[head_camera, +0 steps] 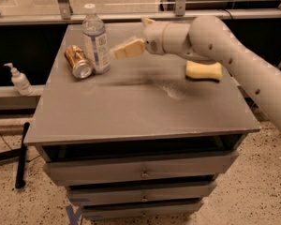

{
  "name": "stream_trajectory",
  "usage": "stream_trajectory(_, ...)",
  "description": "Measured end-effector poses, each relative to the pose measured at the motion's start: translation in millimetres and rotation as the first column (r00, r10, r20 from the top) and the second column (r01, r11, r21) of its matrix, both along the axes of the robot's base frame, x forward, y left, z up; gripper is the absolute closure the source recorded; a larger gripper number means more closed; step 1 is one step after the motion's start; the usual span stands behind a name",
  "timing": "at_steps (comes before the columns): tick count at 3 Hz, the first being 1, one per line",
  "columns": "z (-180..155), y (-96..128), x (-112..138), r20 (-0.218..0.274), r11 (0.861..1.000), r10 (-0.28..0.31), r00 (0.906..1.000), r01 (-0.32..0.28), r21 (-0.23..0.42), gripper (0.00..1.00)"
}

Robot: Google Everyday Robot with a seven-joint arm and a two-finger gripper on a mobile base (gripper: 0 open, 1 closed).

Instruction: Move blue plastic bottle near orange can

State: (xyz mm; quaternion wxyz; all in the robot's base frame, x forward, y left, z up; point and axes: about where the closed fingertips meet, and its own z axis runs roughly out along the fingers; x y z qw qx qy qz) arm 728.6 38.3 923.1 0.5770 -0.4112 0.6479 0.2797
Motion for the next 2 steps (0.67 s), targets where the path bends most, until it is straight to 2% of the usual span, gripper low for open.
stream_trajectory(1,-0.4,-109.7,13.3,0.046,0.981,-0.188,0.9810,0.190,-0.044,0.00)
stream_trajectory(2,-1.5,-123.8,13.2,0.046,0.976,-0.209,0.9768,0.211,-0.047,0.00)
